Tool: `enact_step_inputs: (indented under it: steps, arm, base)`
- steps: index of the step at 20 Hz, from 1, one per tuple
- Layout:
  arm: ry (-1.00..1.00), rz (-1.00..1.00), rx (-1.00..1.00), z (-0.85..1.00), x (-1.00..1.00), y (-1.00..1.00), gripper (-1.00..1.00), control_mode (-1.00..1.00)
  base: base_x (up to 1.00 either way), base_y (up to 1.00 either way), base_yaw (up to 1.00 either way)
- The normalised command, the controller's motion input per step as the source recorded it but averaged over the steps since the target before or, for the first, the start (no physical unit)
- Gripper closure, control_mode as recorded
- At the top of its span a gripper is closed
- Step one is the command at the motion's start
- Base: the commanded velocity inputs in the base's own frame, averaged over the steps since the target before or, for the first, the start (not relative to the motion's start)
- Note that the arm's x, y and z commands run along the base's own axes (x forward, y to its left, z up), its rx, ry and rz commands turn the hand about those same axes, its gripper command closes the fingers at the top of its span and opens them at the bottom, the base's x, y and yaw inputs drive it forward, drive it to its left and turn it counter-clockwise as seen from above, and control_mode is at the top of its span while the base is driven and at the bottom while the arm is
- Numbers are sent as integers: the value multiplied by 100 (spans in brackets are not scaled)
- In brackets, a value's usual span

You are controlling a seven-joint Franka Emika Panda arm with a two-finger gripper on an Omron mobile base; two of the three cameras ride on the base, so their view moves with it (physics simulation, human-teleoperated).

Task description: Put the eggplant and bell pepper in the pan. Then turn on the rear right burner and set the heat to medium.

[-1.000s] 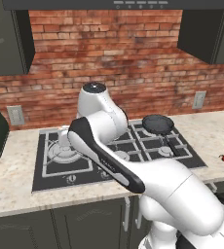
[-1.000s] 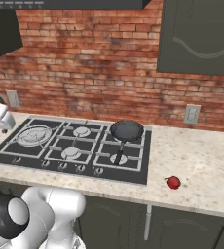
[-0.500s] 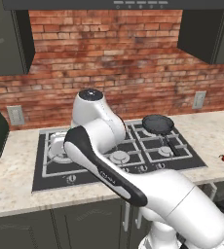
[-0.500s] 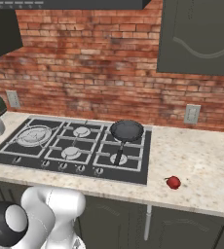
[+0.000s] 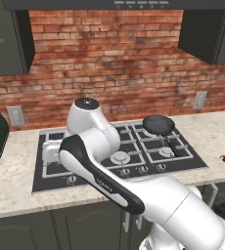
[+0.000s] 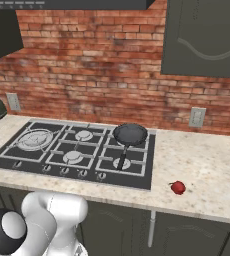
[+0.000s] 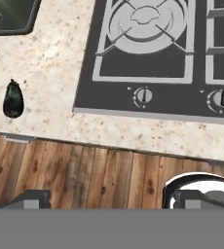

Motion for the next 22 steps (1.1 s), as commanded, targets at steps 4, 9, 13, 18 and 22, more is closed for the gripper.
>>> enact_step_inputs:
  steps: [4, 9, 13, 18, 22]
  arm:
    - [2, 6, 4, -19, 0, 28, -100, -100]
    - [0, 8, 1, -10, 0, 37, -100, -100]
    - [1, 4, 0, -11, 0, 35, -100, -100]
    - [3, 2, 0, -13, 0, 36, -100, -100]
    - [3, 1, 0, -13, 0, 36, -100, -100]
  base:
    - [0, 0, 0]
    - [0, 0, 0]
    - [0, 0, 0]
    - [0, 0, 0]
    - [0, 0, 0]
